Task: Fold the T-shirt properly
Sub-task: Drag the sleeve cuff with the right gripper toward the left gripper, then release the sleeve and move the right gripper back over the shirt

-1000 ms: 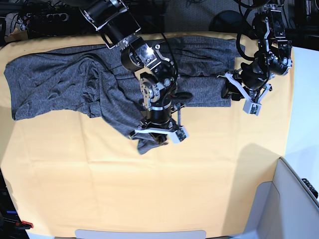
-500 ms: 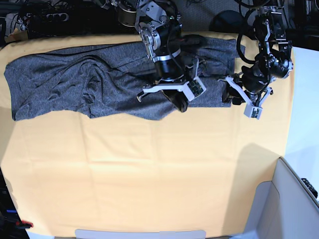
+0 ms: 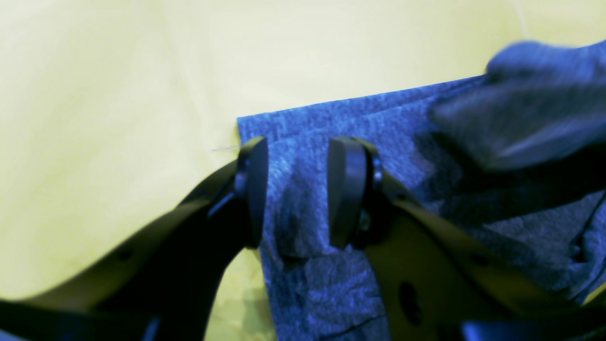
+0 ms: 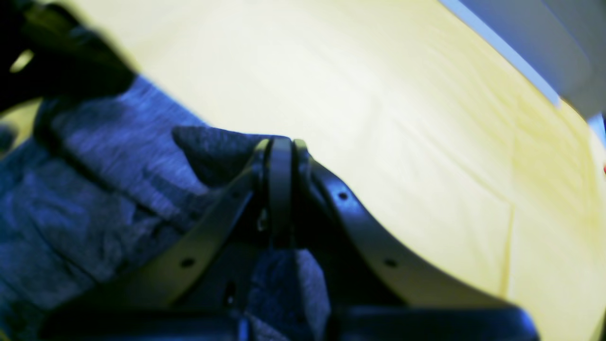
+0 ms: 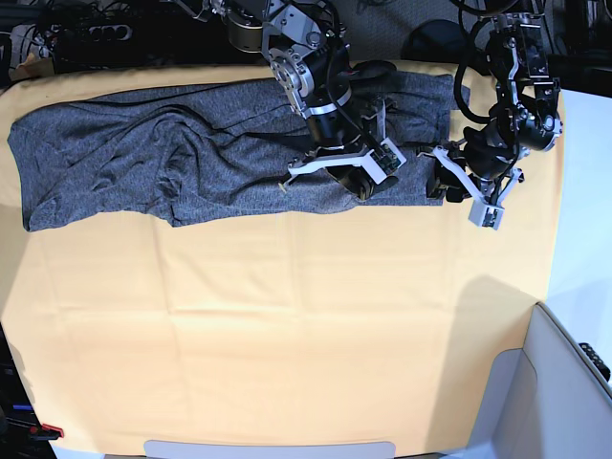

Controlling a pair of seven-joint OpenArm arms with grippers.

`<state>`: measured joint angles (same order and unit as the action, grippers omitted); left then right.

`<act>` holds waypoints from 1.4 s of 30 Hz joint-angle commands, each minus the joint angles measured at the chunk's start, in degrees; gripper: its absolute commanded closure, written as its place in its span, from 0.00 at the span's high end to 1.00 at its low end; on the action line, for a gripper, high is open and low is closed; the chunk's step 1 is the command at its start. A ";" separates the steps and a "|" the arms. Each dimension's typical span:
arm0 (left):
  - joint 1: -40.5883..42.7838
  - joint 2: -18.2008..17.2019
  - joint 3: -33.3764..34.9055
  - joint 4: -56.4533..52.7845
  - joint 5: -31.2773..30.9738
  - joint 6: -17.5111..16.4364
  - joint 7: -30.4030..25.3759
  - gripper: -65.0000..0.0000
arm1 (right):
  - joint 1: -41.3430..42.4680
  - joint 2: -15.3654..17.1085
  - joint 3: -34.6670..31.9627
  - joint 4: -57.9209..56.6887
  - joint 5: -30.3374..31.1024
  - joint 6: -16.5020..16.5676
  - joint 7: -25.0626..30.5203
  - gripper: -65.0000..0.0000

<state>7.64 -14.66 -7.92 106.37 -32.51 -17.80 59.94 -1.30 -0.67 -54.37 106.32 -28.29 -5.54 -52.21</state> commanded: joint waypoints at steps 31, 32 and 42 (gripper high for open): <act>-0.21 -0.42 -7.94 1.02 -0.76 -0.18 -1.17 0.30 | 4.51 -1.22 -3.70 -5.97 21.13 5.06 -0.76 0.00; -0.21 -0.42 -7.94 0.93 -0.76 -0.18 -1.17 0.30 | 4.60 -1.31 -4.05 -6.76 21.13 7.96 -2.96 0.00; -0.56 -0.42 -7.59 0.93 -0.67 -0.18 -0.56 0.30 | 4.25 -1.75 -3.70 -10.10 20.95 18.86 -7.36 0.37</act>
<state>7.77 -14.44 -15.38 106.37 -32.56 -17.96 60.16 2.42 -1.48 -58.24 94.89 -7.11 13.34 -60.42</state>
